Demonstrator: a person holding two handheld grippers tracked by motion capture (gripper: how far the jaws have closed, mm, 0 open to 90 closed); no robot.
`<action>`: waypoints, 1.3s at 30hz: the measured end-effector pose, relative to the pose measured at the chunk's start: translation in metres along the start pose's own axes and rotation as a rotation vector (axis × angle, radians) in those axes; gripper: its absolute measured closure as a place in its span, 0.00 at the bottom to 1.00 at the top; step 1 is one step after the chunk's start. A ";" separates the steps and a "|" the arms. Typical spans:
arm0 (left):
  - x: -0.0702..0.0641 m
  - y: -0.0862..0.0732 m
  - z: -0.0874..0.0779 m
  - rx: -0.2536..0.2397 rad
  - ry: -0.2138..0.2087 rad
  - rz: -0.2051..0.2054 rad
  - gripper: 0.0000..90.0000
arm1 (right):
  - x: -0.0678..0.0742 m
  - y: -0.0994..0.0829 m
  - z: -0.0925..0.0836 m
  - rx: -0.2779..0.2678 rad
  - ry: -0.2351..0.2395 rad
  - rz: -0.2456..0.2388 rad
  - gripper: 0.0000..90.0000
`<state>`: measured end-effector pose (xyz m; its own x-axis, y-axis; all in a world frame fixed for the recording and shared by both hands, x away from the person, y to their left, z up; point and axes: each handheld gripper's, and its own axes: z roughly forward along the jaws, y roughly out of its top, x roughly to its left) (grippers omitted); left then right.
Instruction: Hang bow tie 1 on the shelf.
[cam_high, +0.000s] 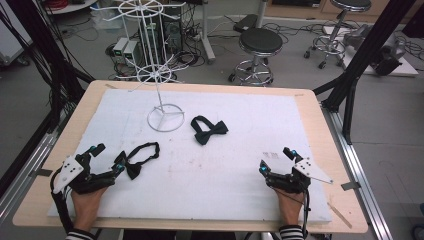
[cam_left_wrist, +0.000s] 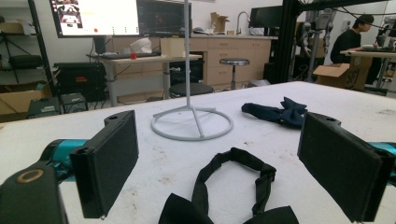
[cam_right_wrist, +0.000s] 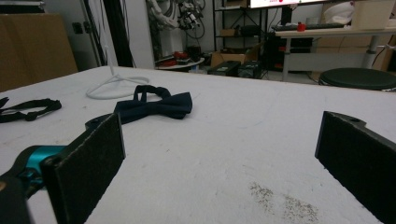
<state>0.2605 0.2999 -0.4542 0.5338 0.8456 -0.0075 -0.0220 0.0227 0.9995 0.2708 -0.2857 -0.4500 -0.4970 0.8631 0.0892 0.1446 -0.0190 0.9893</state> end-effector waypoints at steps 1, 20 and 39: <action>0.000 0.000 0.000 0.001 0.001 0.000 0.14 | -0.001 0.000 0.000 -0.004 0.000 -0.004 0.01; 0.000 0.000 0.000 0.001 0.001 0.000 0.14 | -0.005 0.006 0.001 0.031 -0.009 0.005 0.01; 0.000 0.000 0.000 0.001 0.000 -0.002 0.14 | -0.016 0.084 0.047 0.185 0.190 -0.115 0.01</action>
<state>0.2608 0.3001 -0.4541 0.5339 0.8455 -0.0092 -0.0205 0.0238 0.9995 0.3315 -0.2778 -0.3737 -0.6681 0.7440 0.0146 0.2230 0.1815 0.9578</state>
